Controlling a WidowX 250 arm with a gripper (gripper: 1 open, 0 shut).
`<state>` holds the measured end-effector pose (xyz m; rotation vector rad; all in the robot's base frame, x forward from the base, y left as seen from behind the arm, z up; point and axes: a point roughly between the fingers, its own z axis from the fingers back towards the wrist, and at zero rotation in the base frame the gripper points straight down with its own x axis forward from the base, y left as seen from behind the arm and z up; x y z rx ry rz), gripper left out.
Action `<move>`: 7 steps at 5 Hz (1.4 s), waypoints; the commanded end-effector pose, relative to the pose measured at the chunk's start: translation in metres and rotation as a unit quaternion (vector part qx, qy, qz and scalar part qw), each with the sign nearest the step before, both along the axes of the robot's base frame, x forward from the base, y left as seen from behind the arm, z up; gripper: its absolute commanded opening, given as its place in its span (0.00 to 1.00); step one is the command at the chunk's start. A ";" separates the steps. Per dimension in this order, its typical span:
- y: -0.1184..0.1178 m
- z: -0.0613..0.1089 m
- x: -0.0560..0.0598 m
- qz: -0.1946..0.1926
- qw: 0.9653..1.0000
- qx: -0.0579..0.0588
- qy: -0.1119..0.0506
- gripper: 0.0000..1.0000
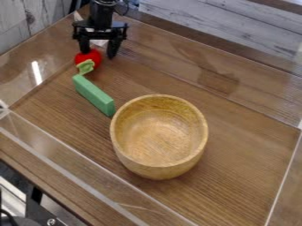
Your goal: Move the red object to the right side of the table
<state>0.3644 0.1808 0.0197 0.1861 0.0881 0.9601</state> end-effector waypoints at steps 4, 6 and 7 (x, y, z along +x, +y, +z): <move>-0.026 0.019 -0.003 0.082 0.996 -0.038 -0.010 0.00; -0.031 0.038 -0.003 0.110 0.991 -0.072 -0.022 0.00; -0.031 0.042 -0.002 0.127 0.988 -0.085 -0.027 0.00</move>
